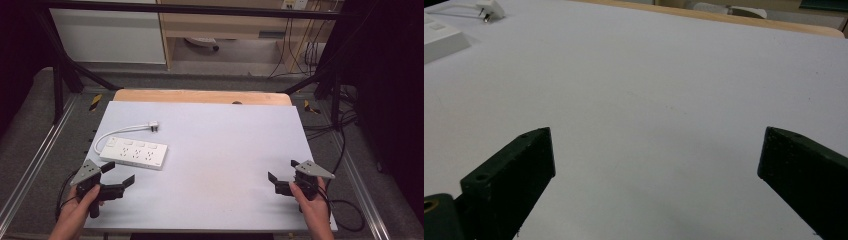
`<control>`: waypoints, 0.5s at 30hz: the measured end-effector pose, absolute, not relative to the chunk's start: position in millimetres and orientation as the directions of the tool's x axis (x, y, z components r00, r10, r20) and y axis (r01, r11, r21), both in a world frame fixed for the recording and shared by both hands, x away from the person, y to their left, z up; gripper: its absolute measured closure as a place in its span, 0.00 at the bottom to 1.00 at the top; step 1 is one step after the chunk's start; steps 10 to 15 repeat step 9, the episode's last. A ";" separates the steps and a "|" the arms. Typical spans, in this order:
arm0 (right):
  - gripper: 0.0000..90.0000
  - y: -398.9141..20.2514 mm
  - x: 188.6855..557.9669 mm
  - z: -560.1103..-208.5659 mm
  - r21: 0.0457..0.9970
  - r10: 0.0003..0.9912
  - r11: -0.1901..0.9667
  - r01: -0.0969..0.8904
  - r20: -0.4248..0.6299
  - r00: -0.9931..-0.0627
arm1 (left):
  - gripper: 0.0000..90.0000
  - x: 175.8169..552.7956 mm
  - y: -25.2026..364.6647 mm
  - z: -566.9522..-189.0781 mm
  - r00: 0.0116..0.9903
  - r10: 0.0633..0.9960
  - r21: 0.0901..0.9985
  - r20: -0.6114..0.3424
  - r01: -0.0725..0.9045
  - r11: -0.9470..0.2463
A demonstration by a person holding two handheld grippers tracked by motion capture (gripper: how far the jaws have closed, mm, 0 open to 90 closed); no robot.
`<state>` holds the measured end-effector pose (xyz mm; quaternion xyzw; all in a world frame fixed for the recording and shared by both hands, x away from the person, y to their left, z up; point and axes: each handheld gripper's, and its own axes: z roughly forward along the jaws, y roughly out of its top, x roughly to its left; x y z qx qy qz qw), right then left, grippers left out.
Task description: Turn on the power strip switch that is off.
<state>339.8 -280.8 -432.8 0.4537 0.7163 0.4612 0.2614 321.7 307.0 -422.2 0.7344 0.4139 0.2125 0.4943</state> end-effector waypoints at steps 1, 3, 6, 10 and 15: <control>0.03 -281.0 340.1 -433.2 0.897 0.892 0.164 0.411 0.043 -0.450 | 0.08 320.9 306.0 -424.4 0.571 0.815 0.901 -0.097 0.398 -0.171; 0.03 -281.4 340.8 -433.9 0.896 0.895 0.170 0.411 0.034 -0.445 | 0.08 319.7 304.0 -429.0 0.575 0.811 0.902 -0.108 0.400 -0.164; 0.03 -282.0 342.7 -436.8 0.889 0.899 0.183 0.421 0.022 -0.438 | 0.09 318.2 300.9 -436.4 0.577 0.808 0.895 -0.121 0.416 -0.162; 0.03 -281.8 348.8 -445.3 0.861 0.911 0.205 0.465 0.006 -0.413 | 0.09 316.8 297.1 -437.9 0.584 0.804 0.888 -0.111 0.422 -0.183; 0.03 -281.8 348.8 -445.3 0.861 0.911 0.205 0.465 0.006 -0.413 | 0.09 316.8 297.1 -437.9 0.584 0.804 0.888 -0.111 0.422 -0.183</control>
